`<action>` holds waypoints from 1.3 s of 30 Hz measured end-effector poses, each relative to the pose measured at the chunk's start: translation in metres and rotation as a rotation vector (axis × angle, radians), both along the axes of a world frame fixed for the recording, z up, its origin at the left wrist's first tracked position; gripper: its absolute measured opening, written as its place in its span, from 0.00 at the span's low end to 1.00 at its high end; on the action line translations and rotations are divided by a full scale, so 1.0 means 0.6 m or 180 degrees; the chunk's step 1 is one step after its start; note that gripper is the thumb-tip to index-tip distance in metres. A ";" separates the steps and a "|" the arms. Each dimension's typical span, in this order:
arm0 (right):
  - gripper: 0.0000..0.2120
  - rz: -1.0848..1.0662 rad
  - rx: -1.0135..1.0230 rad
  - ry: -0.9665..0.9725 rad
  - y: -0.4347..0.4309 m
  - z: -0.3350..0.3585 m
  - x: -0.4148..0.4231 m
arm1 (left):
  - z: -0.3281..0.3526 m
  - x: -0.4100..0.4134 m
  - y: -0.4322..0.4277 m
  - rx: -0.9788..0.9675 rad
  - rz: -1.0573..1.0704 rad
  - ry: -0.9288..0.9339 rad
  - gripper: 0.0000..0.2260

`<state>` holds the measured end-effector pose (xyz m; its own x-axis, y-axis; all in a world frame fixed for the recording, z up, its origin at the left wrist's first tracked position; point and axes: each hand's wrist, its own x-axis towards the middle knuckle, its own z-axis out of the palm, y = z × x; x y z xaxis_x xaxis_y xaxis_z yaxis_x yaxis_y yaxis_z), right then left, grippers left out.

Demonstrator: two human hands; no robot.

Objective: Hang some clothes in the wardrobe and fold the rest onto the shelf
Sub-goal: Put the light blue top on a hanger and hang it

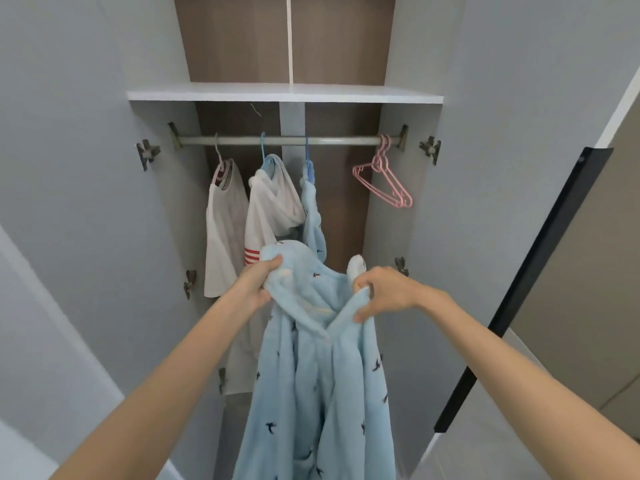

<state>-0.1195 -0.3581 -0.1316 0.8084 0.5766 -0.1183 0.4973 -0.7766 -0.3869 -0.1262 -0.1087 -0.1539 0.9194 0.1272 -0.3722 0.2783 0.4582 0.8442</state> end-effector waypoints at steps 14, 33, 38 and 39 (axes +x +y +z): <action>0.42 -0.0417 0.0479 0.0306 -0.001 -0.118 0.195 | 0.064 0.157 -0.116 0.0235 -0.0377 -0.0669 0.13; 0.12 -0.2215 0.0428 0.0186 -0.009 -0.122 0.431 | 0.043 0.443 0.000 0.2607 0.0405 -0.1047 0.21; 0.11 -0.2612 0.1582 0.0270 -0.014 -0.045 0.485 | 0.028 0.479 0.022 0.3821 -0.1293 -0.2262 0.12; 0.09 -0.2641 0.1746 0.0265 -0.013 -0.030 0.492 | 0.025 0.482 0.024 0.4168 -0.1674 -0.2231 0.20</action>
